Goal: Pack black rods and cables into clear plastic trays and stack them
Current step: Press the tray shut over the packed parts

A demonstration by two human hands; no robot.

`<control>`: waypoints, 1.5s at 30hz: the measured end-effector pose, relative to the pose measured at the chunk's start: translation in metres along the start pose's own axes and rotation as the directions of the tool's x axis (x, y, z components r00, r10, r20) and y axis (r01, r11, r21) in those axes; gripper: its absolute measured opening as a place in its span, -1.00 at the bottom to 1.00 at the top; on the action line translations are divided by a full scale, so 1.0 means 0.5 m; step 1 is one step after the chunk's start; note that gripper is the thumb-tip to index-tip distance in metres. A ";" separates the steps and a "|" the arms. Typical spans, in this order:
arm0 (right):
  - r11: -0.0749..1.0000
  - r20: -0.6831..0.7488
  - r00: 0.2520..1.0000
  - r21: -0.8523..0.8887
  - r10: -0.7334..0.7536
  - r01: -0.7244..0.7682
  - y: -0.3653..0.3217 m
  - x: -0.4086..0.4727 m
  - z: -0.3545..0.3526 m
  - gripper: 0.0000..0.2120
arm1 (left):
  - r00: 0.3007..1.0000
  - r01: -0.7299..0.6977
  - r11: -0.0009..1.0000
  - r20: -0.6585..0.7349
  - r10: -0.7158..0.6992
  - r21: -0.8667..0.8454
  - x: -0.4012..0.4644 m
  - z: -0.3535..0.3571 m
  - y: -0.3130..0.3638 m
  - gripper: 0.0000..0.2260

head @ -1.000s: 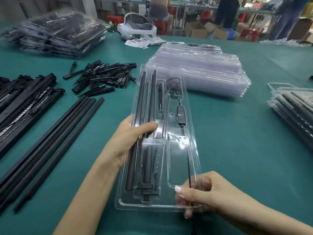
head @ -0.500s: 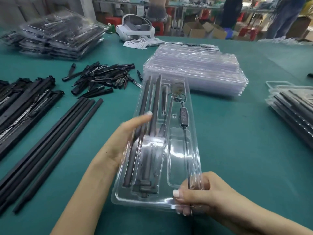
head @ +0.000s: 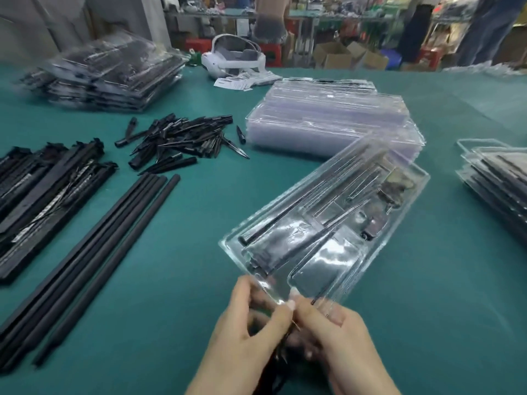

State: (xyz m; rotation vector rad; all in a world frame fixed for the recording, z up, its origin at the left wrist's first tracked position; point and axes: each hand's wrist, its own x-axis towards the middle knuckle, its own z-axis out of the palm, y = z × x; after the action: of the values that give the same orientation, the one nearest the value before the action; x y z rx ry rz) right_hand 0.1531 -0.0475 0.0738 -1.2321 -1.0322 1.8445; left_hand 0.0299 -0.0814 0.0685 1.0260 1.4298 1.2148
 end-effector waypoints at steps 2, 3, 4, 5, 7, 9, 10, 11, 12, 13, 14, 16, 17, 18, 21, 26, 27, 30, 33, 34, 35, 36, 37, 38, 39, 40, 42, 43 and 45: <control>0.998 0.031 0.999 -0.059 -0.010 0.011 0.006 0.003 0.007 -0.67 | 1.000 -0.008 0.998 -0.009 0.008 0.055 0.006 -0.012 0.003 -0.50; 0.996 0.066 0.998 -0.088 -0.013 0.018 0.008 0.006 0.009 -0.64 | 1.000 -0.003 0.997 -0.026 0.005 0.073 0.010 -0.018 0.005 -0.53; 0.993 0.108 0.994 -0.115 -0.012 0.025 0.008 0.008 0.011 -0.62 | 0.999 0.007 0.997 -0.039 -0.004 0.078 0.014 -0.024 0.006 -0.57; 0.989 0.147 0.989 -0.149 -0.001 0.023 0.008 0.010 0.012 -0.59 | 0.999 0.030 0.997 -0.040 -0.027 0.075 0.018 -0.031 0.008 -0.63; 0.975 0.199 0.979 -0.221 0.045 0.000 0.006 0.015 0.013 -0.55 | 0.994 0.106 0.994 0.007 -0.106 0.020 0.024 -0.047 0.008 -0.77; 0.968 0.218 0.970 -0.245 0.107 -0.051 0.003 0.020 0.010 -0.50 | 0.978 0.198 0.980 0.077 -0.196 -0.019 0.028 -0.058 0.015 -0.80; 0.964 0.235 0.963 -0.257 0.132 -0.069 0.003 0.023 0.007 -0.48 | 0.970 0.226 0.974 0.099 -0.223 -0.021 0.031 -0.063 0.012 -0.81; 0.959 0.254 0.956 -0.272 0.150 -0.079 0.003 0.024 0.005 -0.47 | 0.960 0.255 0.967 0.121 -0.252 -0.015 0.034 -0.066 0.011 -0.83; 0.956 0.267 0.950 -0.280 0.161 -0.084 0.002 0.025 0.004 -0.49 | 0.946 0.288 0.958 0.156 -0.283 -0.008 0.037 -0.069 0.011 -0.84; 0.956 0.271 0.948 -0.278 0.168 -0.090 0.000 0.026 0.005 -0.51 | 0.930 0.319 0.948 0.195 -0.312 -0.006 0.041 -0.072 0.013 -0.82; 0.958 0.275 0.946 -0.272 0.172 -0.095 0.002 0.026 0.004 -0.52 | 0.915 0.342 0.940 0.231 -0.330 -0.009 0.045 -0.076 0.014 -0.77; 0.958 0.287 0.942 -0.273 0.174 -0.093 0.003 0.026 0.005 -0.51 | 0.893 0.363 0.932 0.291 -0.344 -0.013 0.051 -0.081 0.023 -0.65; 0.955 0.295 0.938 -0.280 0.181 -0.096 0.001 0.025 0.008 -0.51 | 0.888 0.367 0.930 0.305 -0.344 -0.019 0.053 -0.083 0.025 -0.60; 0.954 0.300 0.934 -0.281 0.193 -0.107 -0.002 0.025 0.009 -0.51 | 0.887 0.371 0.928 0.308 -0.345 -0.027 0.054 -0.084 0.025 -0.57; 0.921 0.342 0.911 -0.379 0.231 -0.091 -0.015 0.022 0.006 -0.51 | 0.884 0.387 0.921 0.302 -0.357 -0.046 0.053 -0.089 0.019 -0.57; 0.281 0.530 0.684 -0.648 -0.501 0.708 -0.018 0.015 -0.026 -0.77 | 0.883 0.423 0.903 0.258 -0.393 -0.072 0.056 -0.104 0.001 -0.50; -0.026 0.614 0.519 -0.660 -0.594 0.751 -0.024 0.023 -0.033 -0.82 | 0.876 0.440 0.895 0.255 -0.409 -0.078 0.058 -0.105 0.000 -0.50; -0.480 0.839 0.335 -0.525 -0.428 0.703 -0.030 0.069 -0.042 -0.68 | 0.868 0.460 0.883 0.261 -0.423 -0.097 0.066 -0.106 0.003 -0.57; -0.542 0.885 0.256 -0.444 -0.389 0.713 -0.036 0.098 -0.026 -0.84 | 0.862 0.461 0.881 0.287 -0.418 -0.101 0.065 -0.109 0.009 -0.62; -0.561 0.901 0.212 -0.405 -0.378 0.722 -0.036 0.106 -0.019 -0.84 | 0.862 0.460 0.882 0.289 -0.416 -0.102 0.065 -0.110 0.009 -0.63; -0.573 0.917 0.170 -0.363 -0.362 0.735 -0.036 0.111 -0.014 -0.82 | 0.863 0.461 0.881 0.286 -0.416 -0.109 0.064 -0.110 0.009 -0.64; -0.567 0.927 0.145 -0.329 -0.345 0.755 -0.037 0.116 -0.010 -0.82 | 0.863 0.464 0.879 0.285 -0.418 -0.114 0.062 -0.110 0.009 -0.65; -0.555 0.935 0.128 -0.302 -0.330 0.775 -0.035 0.121 -0.009 -0.83 | 0.864 0.459 0.881 0.285 -0.414 -0.111 0.058 -0.110 0.009 -0.66; -0.535 0.938 0.123 -0.288 -0.324 0.794 -0.033 0.125 -0.008 -0.84 | 0.869 0.445 0.890 0.286 -0.403 -0.099 0.055 -0.109 0.009 -0.69; -0.506 0.939 0.130 -0.284 -0.318 0.815 -0.030 0.126 -0.006 -0.84 | 0.877 0.429 0.899 0.279 -0.391 -0.089 0.051 -0.108 0.009 -0.72; -0.479 0.942 0.143 -0.281 -0.304 0.832 -0.027 0.127 -0.003 -0.84 | 0.885 0.418 0.904 0.262 -0.384 -0.086 0.048 -0.106 0.008 -0.72; -0.438 0.946 0.159 -0.274 -0.282 0.856 -0.027 0.127 0.004 -0.89 | 0.892 0.423 0.901 0.218 -0.396 -0.095 0.049 -0.105 0.005 -0.68; -0.414 0.945 0.172 -0.280 -0.279 0.866 -0.029 0.126 0.007 -0.92 | 0.889 0.436 0.895 0.201 -0.411 -0.099 0.049 -0.103 0.003 -0.68; -0.383 0.941 0.191 -0.291 -0.279 0.877 -0.036 0.125 0.009 -0.96 | 0.878 0.464 0.878 0.192 -0.438 -0.117 0.050 -0.099 0.005 -0.79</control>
State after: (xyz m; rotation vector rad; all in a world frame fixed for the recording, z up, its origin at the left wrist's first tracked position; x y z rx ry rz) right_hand 0.1309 0.0134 0.0655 -0.0710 -2.7318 0.1018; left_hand -0.0231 -0.0655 0.0695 0.6123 1.3251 0.8640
